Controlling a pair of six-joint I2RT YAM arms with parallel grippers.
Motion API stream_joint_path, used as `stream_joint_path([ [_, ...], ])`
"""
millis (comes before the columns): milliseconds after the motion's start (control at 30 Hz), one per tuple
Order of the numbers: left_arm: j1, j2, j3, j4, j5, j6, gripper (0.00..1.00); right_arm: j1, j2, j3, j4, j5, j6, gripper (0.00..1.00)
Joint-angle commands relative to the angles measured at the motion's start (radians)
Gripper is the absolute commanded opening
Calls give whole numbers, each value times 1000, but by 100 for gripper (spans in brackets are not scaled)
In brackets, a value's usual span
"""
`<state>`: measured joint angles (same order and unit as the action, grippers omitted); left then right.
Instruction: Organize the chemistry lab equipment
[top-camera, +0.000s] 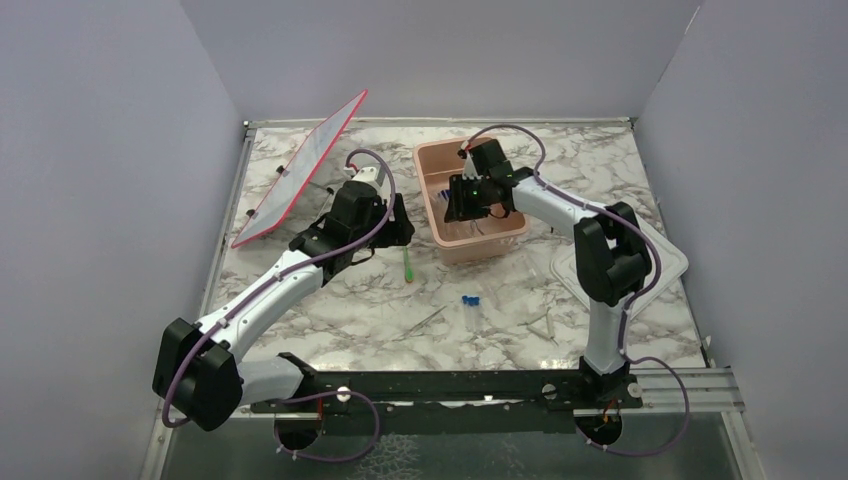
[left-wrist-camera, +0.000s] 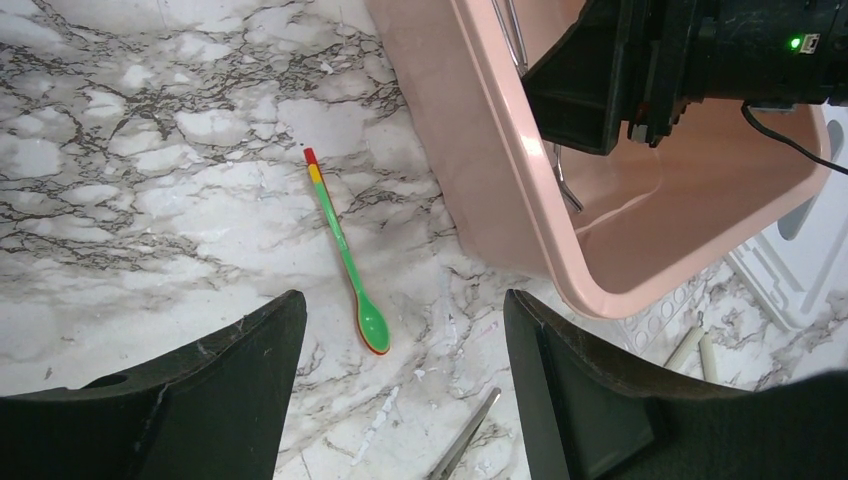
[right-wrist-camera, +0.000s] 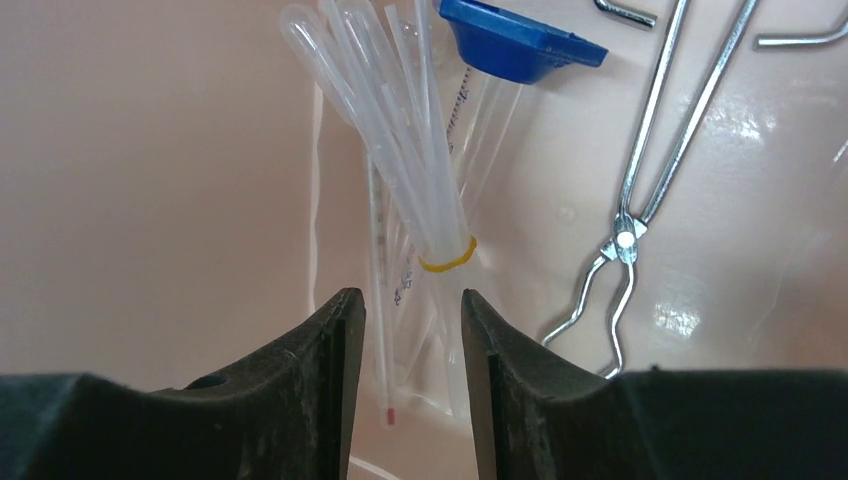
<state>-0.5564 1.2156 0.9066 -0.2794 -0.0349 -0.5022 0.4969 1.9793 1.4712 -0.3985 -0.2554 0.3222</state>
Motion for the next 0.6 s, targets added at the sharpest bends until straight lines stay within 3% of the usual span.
stream_joint_path([
  [0, 3, 4, -1, 4, -28, 15, 75, 10, -83, 29, -33, 43, 28, 47],
  [300, 4, -64, 47, -38, -169, 28, 75, 79, -288, 30, -74, 241, 54, 54],
  [567, 4, -250, 73, -37, -367, 66, 75, 323, -297, 90, -114, 457, 78, 54],
])
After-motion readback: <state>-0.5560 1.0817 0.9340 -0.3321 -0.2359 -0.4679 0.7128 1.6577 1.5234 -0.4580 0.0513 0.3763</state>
